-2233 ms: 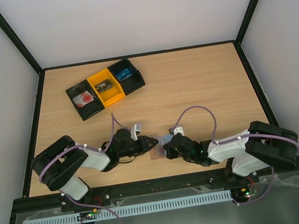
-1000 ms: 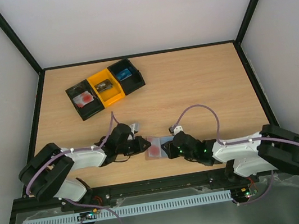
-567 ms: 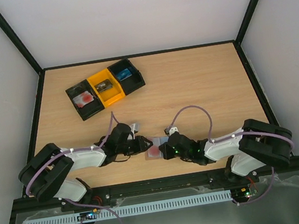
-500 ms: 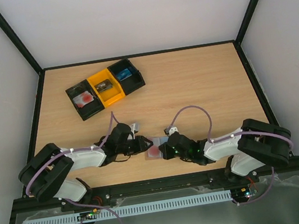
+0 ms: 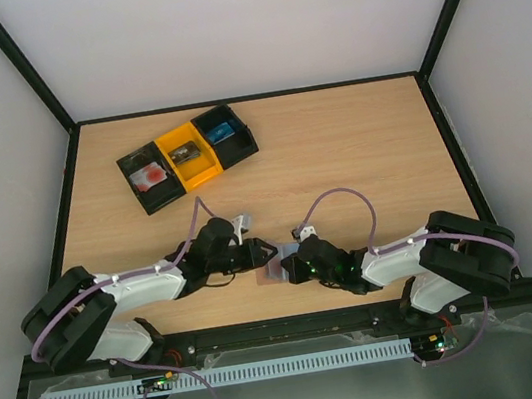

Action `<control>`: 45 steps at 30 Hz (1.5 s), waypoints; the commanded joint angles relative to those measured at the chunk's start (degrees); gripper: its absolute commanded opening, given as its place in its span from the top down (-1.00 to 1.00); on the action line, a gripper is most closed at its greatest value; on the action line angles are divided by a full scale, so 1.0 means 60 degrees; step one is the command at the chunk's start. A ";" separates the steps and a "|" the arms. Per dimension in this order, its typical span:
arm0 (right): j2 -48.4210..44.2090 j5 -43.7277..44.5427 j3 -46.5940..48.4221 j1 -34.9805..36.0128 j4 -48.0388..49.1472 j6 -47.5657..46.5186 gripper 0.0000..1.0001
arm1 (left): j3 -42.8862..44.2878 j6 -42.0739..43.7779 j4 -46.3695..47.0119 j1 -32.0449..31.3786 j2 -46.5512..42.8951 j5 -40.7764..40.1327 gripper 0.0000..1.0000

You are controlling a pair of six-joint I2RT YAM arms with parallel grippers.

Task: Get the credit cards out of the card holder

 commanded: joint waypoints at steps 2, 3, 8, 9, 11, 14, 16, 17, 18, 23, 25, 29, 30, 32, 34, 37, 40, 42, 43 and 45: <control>0.0158 0.0112 0.0067 -0.0011 0.0147 0.0022 0.95 | 0.0208 -0.0013 -0.0327 -0.0095 -0.0190 -0.0291 0.22; 0.0146 0.0120 0.0055 -0.0013 0.0146 0.0027 0.95 | 0.0203 -0.0037 -0.0301 -0.0109 -0.0145 -0.0274 0.22; 0.0063 0.0171 0.0020 -0.0015 0.0154 0.0036 0.95 | 0.0198 -0.0112 -0.0101 -0.0253 0.0030 -0.0277 0.21; 0.0061 0.0163 0.0014 -0.0004 0.0162 0.0038 0.95 | 0.0222 -0.0100 -0.0080 -0.0252 0.0090 -0.0250 0.21; 0.0060 0.0136 0.0009 -0.0016 0.0197 0.0045 0.95 | 0.0222 -0.0118 -0.0001 -0.0261 0.0171 -0.0226 0.21; -0.0012 0.0145 -0.0042 -0.0016 0.0226 0.0041 0.95 | 0.0174 -0.0195 0.0145 -0.0273 0.0207 -0.0227 0.21; -0.0112 0.0177 -0.0080 -0.0017 0.0228 0.0049 0.95 | 0.0185 -0.0218 0.0176 -0.0304 0.0214 -0.0226 0.21; -0.0170 0.0203 -0.0095 -0.0014 0.0228 0.0052 0.95 | 0.0179 -0.0229 0.0191 -0.0311 0.0195 -0.0215 0.21; -0.0241 0.0232 -0.0114 -0.0010 0.0235 0.0067 0.95 | 0.0176 -0.0240 0.0213 -0.0310 0.0193 -0.0208 0.21; -0.0642 0.0397 -0.0165 -0.0015 0.0068 0.0096 0.95 | 0.0191 -0.0285 0.0320 -0.0323 0.0219 -0.0160 0.20; -0.0854 0.0522 -0.0210 -0.0014 -0.0082 0.0096 0.93 | 0.0207 -0.0282 0.0364 -0.0317 0.0261 -0.0145 0.20; -0.1555 0.1024 -0.0336 -0.0016 -0.0771 0.0133 0.90 | 0.0192 -0.0419 0.0633 -0.0334 0.0385 -0.0013 0.20; -0.1755 0.1275 -0.0382 -0.0015 -0.1058 0.0215 0.89 | 0.0194 -0.0456 0.0740 -0.0340 0.0431 0.0041 0.20; -0.2323 0.1725 -0.0511 -0.0049 -0.1708 0.0326 0.89 | 0.0211 -0.0525 0.0912 -0.0398 0.0501 0.0078 0.20; -0.3061 0.2053 -0.0690 -0.0074 -0.2213 0.0445 0.88 | 0.0307 -0.0557 0.1042 -0.0493 0.0624 0.0103 0.20; -0.4278 0.2608 -0.0843 -0.0092 -0.3123 0.0557 0.86 | 0.0470 -0.0623 0.1291 -0.0669 0.0867 0.0193 0.19; -0.5349 0.2980 -0.0853 -0.0095 -0.3895 0.0573 0.85 | 0.0573 -0.0727 0.1659 -0.0861 0.1055 0.0300 0.19; -0.5928 0.3059 -0.0880 -0.0091 -0.4165 0.0608 0.85 | 0.0581 -0.0781 0.1870 -0.0945 0.1117 0.0337 0.18; -0.6160 0.3070 -0.0895 -0.0104 -0.4260 0.0629 0.85 | 0.0581 -0.0808 0.1924 -0.0961 0.1136 0.0345 0.18; -0.6519 0.3051 -0.0942 -0.0099 -0.4372 0.0652 0.85 | 0.0556 -0.0887 0.1934 -0.0971 0.1120 0.0287 0.18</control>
